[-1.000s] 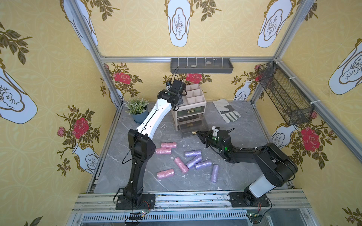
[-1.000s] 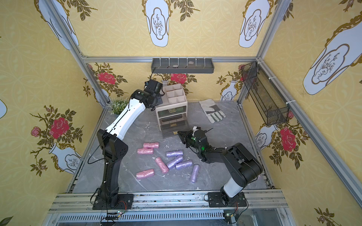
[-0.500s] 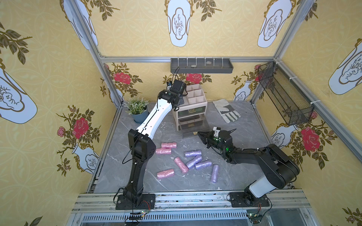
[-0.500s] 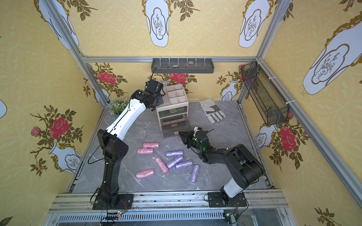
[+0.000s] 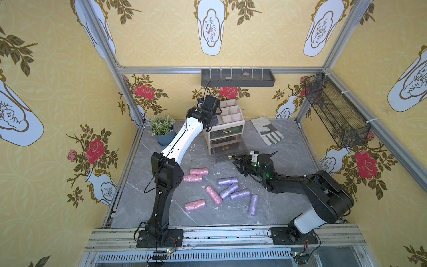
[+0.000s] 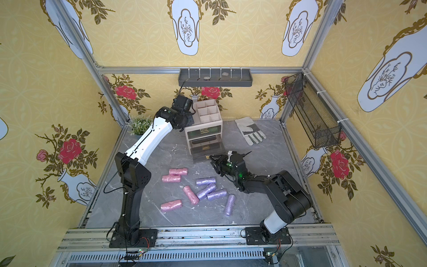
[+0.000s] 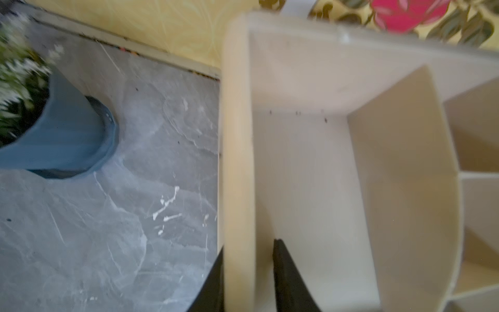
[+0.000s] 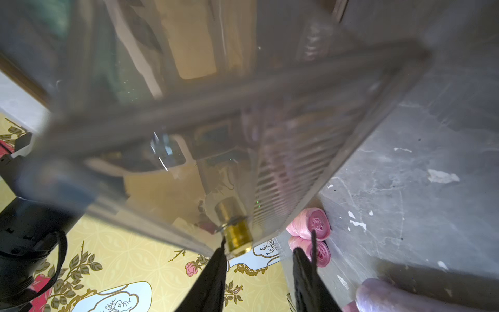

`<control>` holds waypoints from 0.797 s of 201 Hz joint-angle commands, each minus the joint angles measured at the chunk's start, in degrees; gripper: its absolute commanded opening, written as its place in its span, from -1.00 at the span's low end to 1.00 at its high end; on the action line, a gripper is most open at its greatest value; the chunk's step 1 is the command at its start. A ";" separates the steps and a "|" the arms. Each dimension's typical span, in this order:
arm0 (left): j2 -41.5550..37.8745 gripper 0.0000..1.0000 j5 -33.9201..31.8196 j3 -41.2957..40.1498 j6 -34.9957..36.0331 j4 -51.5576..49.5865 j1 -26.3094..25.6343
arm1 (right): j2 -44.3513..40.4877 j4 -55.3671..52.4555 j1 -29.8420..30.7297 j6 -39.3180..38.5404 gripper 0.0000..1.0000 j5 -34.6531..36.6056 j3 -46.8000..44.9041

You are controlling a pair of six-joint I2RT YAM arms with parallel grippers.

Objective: Sort the rolls of trash bags by color and place them into the drawer
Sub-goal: Open the drawer in the storage box, then pick up the roll of trash bags from the center of the board.

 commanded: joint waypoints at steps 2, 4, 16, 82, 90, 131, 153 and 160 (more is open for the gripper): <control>-0.50 -0.27 3.48 -1.44 0.55 -5.82 -0.06 | -1.38 -0.93 -0.01 -1.52 -0.12 -0.68 0.21; -0.63 -0.26 3.51 -1.50 0.57 -5.74 -0.05 | -1.59 -1.10 0.00 -1.61 -0.11 -0.71 0.20; -1.68 -0.16 3.46 -2.19 0.57 -5.13 -0.06 | -2.96 -2.83 -0.09 -2.38 -0.10 -0.80 0.33; -10.87 0.21 1.34 -7.18 5.15 -1.26 0.00 | -15.78 -22.44 -3.24 -8.70 0.00 -1.20 0.25; -12.10 0.24 1.10 -7.60 5.68 -1.07 -0.02 | -17.86 -25.52 -4.17 -9.28 0.02 -1.19 0.19; -21.44 0.27 -1.13 -11.88 9.16 0.02 0.01 | -28.04 -46.98 -8.76 -15.93 0.13 -0.24 4.91; -28.95 0.18 -3.46 -17.88 11.56 0.39 -0.02 | -29.73 -63.21 -10.81 -20.53 0.19 1.91 12.35; -31.46 0.16 -4.12 -20.21 12.01 0.43 0.01 | -29.49 -67.21 -11.23 -22.50 0.20 2.21 14.94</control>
